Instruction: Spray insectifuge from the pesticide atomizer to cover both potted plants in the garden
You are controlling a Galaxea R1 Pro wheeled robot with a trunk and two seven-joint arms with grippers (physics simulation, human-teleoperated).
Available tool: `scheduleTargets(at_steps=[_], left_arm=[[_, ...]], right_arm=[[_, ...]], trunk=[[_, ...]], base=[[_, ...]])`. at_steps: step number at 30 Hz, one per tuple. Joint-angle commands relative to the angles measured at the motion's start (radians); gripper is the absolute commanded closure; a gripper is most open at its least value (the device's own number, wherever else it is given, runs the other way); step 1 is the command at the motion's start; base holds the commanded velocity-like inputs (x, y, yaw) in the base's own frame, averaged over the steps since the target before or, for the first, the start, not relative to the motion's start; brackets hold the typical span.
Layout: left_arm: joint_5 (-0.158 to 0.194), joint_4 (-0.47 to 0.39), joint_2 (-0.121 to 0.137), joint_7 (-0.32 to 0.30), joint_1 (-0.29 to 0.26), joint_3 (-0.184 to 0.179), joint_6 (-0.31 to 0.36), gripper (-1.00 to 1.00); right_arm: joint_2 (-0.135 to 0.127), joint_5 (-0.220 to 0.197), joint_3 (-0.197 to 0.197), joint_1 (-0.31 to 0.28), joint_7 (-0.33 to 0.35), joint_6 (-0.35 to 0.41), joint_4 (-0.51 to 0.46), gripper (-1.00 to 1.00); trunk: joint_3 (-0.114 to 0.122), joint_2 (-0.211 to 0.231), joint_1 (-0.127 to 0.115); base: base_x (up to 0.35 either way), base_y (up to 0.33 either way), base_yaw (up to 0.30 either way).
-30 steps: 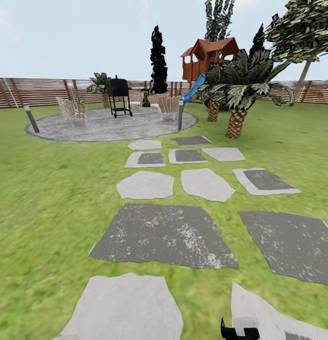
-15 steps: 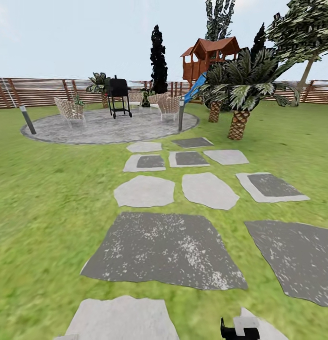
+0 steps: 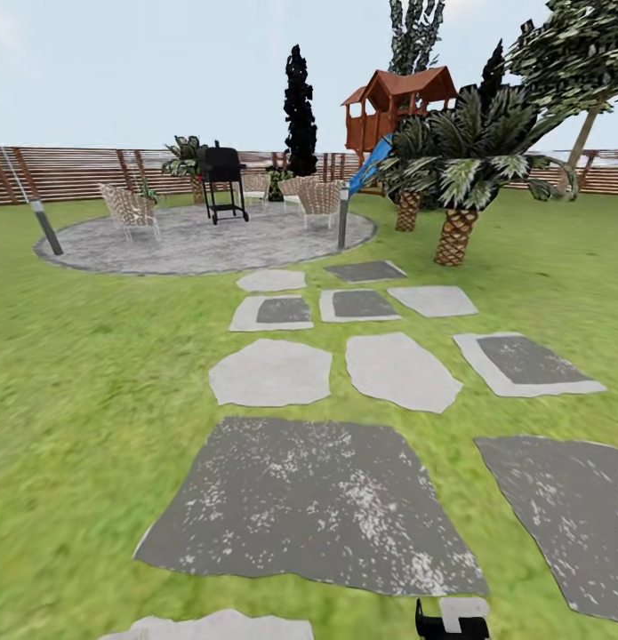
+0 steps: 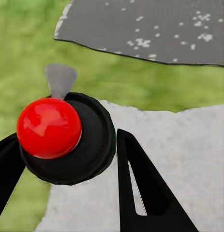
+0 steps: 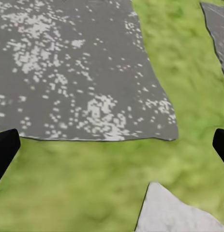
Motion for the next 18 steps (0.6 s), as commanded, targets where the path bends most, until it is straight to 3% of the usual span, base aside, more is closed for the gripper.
scheduleTargets(at_steps=[1, 9, 18], left_arm=[[0.001, 0.001, 0.000, -0.002, -0.001, 0.004, -0.003, 1.00], [0.001, 0.001, -0.002, -0.002, -0.001, 0.004, -0.003, 1.00], [0.001, 0.001, -0.004, -0.002, -0.001, 0.004, -0.003, 1.00]], right_arm=[[0.000, 0.011, -0.008, 0.000, -0.005, -0.002, 0.001, -1.00], [0.001, 0.011, -0.008, 0.000, -0.005, -0.002, 0.001, -1.00], [0.001, 0.011, -0.008, 0.000, -0.005, -0.002, 0.001, -1.00]], trunk=[[-0.001, 0.000, 0.000], [-0.001, 0.000, 0.000], [-0.001, 0.000, 0.000]], base=[[0.340, 0.000, 0.178], [0.340, 0.000, 0.239], [0.340, 0.000, 0.024]])
